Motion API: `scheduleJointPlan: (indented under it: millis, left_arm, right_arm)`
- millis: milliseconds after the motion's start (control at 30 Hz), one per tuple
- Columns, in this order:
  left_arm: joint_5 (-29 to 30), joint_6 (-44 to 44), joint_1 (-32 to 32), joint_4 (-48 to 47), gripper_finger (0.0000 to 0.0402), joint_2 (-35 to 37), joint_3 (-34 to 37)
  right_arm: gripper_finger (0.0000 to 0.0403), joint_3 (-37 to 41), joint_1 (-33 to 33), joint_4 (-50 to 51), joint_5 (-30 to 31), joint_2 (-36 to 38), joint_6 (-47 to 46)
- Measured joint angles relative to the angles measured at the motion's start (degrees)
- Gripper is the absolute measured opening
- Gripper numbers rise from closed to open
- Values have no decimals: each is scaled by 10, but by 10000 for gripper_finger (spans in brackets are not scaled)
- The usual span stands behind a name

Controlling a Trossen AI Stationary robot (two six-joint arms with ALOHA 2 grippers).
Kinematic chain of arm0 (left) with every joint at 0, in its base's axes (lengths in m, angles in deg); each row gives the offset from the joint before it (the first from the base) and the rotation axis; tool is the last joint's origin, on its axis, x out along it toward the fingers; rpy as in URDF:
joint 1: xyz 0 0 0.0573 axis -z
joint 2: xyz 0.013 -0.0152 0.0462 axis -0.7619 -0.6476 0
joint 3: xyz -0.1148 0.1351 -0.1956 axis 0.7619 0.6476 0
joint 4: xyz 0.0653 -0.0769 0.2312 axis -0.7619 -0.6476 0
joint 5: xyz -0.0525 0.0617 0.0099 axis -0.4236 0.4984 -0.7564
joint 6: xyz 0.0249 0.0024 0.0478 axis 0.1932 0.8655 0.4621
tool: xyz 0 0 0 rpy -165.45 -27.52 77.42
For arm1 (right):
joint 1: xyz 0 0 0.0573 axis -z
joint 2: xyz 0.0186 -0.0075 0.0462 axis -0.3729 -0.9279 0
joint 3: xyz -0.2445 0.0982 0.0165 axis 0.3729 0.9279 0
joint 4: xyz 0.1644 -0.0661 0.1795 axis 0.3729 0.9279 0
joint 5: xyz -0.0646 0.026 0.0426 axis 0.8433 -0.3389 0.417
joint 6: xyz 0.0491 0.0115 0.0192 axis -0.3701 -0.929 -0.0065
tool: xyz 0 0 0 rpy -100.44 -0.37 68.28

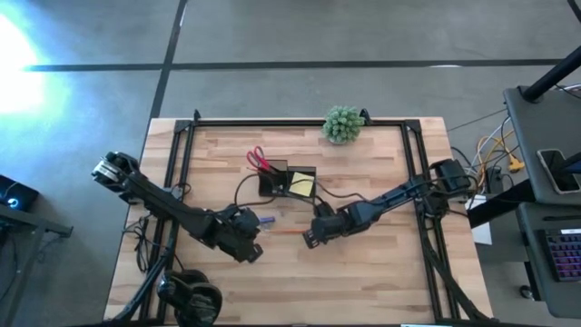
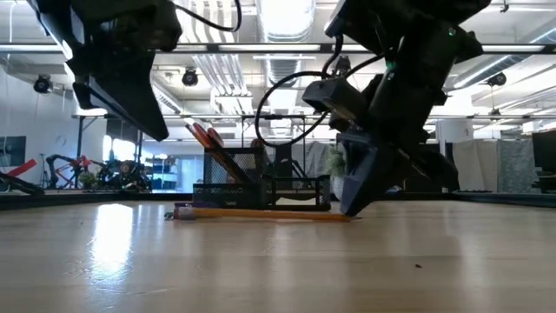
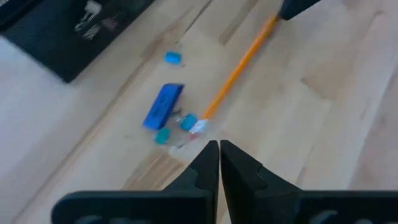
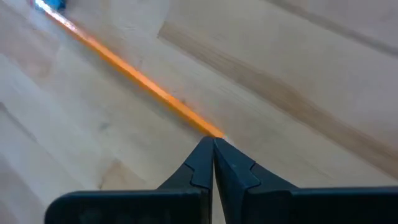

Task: Pick and place office supplies into organizer
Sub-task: Put the orange pencil into the desk organizer

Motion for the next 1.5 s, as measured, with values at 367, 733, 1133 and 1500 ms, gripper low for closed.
scheduleJointPlan:
  millis: [367,733,1133,1500]
  left_arm:
    - [-3,0,-6,39,0,8,19]
    - [-7,0,-6,46,0,6,23]
    - [-7,0,-6,46,0,6,25]
    - [-7,1,-6,45,0,6,25]
  right_arm:
    - [9,1,0,18,38,21,-2]
    - [8,6,20,63,22,28,31]
    - [8,2,24,44,31,24,37]
    - [8,3,35,71,20,25,54]
